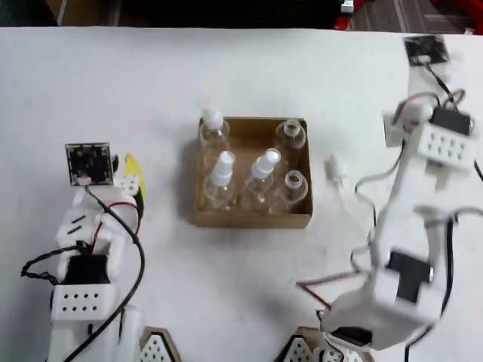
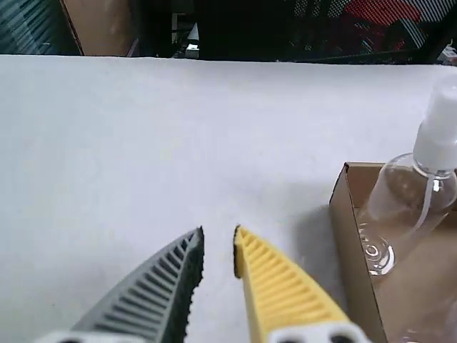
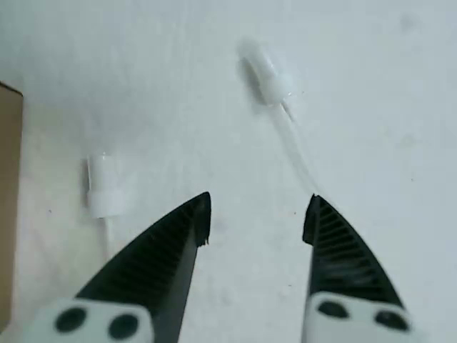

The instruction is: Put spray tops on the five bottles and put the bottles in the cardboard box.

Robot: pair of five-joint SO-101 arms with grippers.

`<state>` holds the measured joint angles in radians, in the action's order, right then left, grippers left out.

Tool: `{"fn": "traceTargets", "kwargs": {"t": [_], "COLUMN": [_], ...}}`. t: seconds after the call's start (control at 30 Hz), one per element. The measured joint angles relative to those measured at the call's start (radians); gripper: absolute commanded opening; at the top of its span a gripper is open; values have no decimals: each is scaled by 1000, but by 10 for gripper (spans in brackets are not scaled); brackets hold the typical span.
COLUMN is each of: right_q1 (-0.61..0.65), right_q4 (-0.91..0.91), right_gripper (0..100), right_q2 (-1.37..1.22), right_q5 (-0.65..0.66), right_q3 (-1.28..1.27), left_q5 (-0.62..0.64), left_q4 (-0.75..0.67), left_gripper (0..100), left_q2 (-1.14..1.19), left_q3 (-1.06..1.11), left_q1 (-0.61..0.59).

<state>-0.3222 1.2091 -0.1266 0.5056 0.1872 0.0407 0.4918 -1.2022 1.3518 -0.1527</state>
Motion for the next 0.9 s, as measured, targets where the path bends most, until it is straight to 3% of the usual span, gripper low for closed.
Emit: {"fn": "traceTargets", "kwargs": {"t": [0.17, 0.3, 0.6, 0.9], "right_q1": [41, 120, 258, 261], "right_q4": [307, 479, 489, 474], "right_gripper": [190, 190, 190, 190], "right_q2": [-339, -540, -621, -740], "right_q5": [144, 138, 58, 57], "right_q3": [454, 740, 684, 666], "left_q5": [-52, -91, -107, -107], "left_q4": [0, 3, -20, -35], "left_gripper": [72, 72, 72, 72], "left_q2": [0, 0, 0, 0], "left_q3": [0, 0, 55, 55], "left_q1": [2, 32, 51, 51]}}
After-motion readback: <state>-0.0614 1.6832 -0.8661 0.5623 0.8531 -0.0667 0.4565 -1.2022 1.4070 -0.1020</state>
